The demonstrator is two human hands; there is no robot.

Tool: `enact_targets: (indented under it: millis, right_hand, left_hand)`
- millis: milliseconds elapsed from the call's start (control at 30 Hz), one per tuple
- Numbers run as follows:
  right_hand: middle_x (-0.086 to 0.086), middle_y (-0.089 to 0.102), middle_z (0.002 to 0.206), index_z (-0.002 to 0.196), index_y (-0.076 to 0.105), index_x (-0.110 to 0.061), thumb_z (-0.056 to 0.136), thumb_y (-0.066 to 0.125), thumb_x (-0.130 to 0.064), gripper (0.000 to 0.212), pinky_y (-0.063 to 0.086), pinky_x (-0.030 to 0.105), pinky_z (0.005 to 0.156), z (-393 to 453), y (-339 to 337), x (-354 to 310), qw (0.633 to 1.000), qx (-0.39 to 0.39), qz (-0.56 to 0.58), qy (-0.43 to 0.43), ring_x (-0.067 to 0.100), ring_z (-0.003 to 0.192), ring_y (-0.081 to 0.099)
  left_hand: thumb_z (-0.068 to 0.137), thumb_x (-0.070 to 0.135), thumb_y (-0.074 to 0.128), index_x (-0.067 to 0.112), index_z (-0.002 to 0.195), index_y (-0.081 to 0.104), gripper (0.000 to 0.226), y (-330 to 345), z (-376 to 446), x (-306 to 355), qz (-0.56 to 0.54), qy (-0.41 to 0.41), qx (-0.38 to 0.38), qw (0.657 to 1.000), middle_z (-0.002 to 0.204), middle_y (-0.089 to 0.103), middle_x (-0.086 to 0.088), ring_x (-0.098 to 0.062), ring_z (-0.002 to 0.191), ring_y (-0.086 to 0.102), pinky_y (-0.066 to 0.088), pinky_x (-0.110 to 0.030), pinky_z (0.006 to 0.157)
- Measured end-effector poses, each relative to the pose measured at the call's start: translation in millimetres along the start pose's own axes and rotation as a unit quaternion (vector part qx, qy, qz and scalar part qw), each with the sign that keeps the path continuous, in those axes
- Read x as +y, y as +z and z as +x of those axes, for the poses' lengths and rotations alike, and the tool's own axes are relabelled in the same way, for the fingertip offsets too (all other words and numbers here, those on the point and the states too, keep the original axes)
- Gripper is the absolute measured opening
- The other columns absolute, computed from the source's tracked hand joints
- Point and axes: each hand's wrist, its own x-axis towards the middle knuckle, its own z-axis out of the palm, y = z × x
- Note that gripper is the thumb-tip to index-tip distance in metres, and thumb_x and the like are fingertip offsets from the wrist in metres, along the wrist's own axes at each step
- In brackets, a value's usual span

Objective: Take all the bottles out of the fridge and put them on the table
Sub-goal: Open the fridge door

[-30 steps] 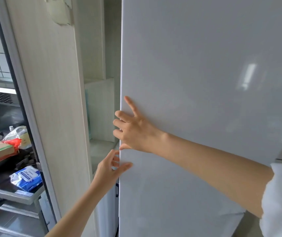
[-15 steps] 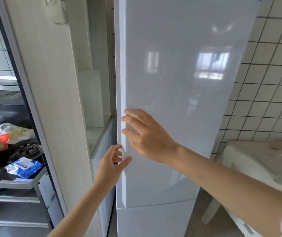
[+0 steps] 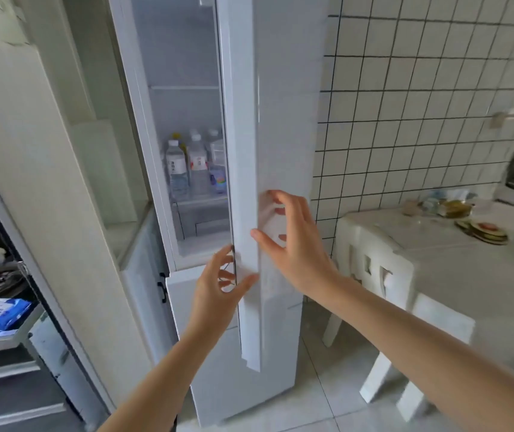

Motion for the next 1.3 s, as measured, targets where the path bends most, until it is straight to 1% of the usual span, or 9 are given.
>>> enact_targets:
  millis: [133,267,400,500,600,733,867,1067,1300]
  right_hand:
    - [-0.002,0.046,0.128,0.133,0.041,-0.019,0.085,0.069,-0.034,0.057,0.051,0.028,0.088,-17,-39,11,0.999,0.035,0.023,0.016,0.006,0.110,0.050]
    - [0.000,0.050,0.126,0.131,0.043,-0.017,0.086,0.070,-0.029,0.054,0.039,0.001,0.081,-32,-81,25,0.998,0.045,0.034,0.029,0.011,0.110,0.053]
    - [-0.002,0.050,0.128,0.131,0.041,-0.019,0.087,0.068,-0.030,0.053,0.046,0.023,0.094,-44,-128,45,0.997,0.027,0.056,0.046,0.012,0.114,0.054]
    - [-0.001,0.051,0.127,0.132,0.040,-0.019,0.087,0.069,-0.030,0.055,0.047,0.032,0.097,-49,-165,64,0.996,0.019,0.064,0.053,0.012,0.113,0.054]
    - [-0.003,0.052,0.124,0.131,0.039,-0.021,0.087,0.068,-0.030,0.054,0.049,0.029,0.093,-52,-193,88,0.996,0.023,0.063,0.056,0.012,0.110,0.055]
    - [-0.007,0.053,0.121,0.130,0.038,-0.024,0.087,0.068,-0.034,0.053,0.042,0.010,0.080,-51,-224,125,0.996,0.040,0.038,0.068,0.007,0.104,0.055]
    - [-0.006,0.053,0.121,0.131,0.039,-0.021,0.089,0.064,-0.035,0.051,0.043,0.016,0.082,-48,-251,158,0.995,0.060,0.016,0.081,0.008,0.102,0.054]
    - [-0.002,0.051,0.123,0.135,0.039,-0.014,0.093,0.059,-0.034,0.050,0.046,0.028,0.089,-45,-283,196,0.990,0.094,-0.023,0.105,0.013,0.107,0.054]
    - [0.005,0.039,0.135,0.150,0.019,-0.010,0.092,0.058,-0.026,0.071,0.029,0.016,0.088,-44,-304,208,0.986,0.067,-0.085,0.129,0.008,0.109,0.041]
  left_hand:
    - [0.075,0.035,0.080,0.034,0.127,0.054,0.057,36,-18,14,0.022,0.036,-0.005,0.999,0.111,0.061,0.019,-0.004,0.100,0.057,0.049,-0.027,0.087]
    - [0.079,0.041,0.075,0.052,0.133,0.037,0.067,82,-36,34,0.049,0.077,-0.002,0.996,0.128,0.049,0.026,0.013,0.113,0.047,0.041,-0.007,0.091]
    - [0.081,0.050,0.066,0.045,0.145,0.027,0.076,139,-56,57,0.054,0.090,0.006,0.994,0.148,0.040,0.016,-0.005,0.135,0.040,0.037,-0.032,0.112]
    - [0.084,0.044,0.068,0.060,0.140,0.017,0.077,184,-66,73,0.067,0.099,0.025,0.993,0.148,0.039,0.018,-0.006,0.136,0.040,0.037,-0.038,0.112]
    - [0.085,0.038,0.070,0.062,0.140,0.012,0.083,225,-70,84,0.085,0.111,0.040,0.989,0.148,0.036,0.022,0.000,0.135,0.038,0.037,-0.031,0.111]
    - [0.082,0.029,0.074,0.055,0.146,0.004,0.098,275,-70,97,0.117,0.123,0.046,0.984,0.150,0.032,0.014,-0.005,0.137,0.036,0.037,-0.030,0.110]
    - [0.079,0.028,0.077,0.046,0.150,0.002,0.105,316,-63,110,0.149,0.133,0.032,0.979,0.153,0.015,0.027,-0.011,0.142,0.029,0.044,-0.043,0.107]
    - [0.072,0.028,0.082,0.029,0.150,0.012,0.104,371,-48,122,0.196,0.137,0.023,0.971,0.148,0.028,0.003,-0.016,0.132,0.035,0.032,-0.020,0.103]
    - [0.076,0.024,0.078,0.026,0.148,0.020,0.093,401,-40,128,0.211,0.149,0.021,0.966,0.145,0.033,0.001,-0.018,0.125,0.043,0.047,-0.033,0.099]
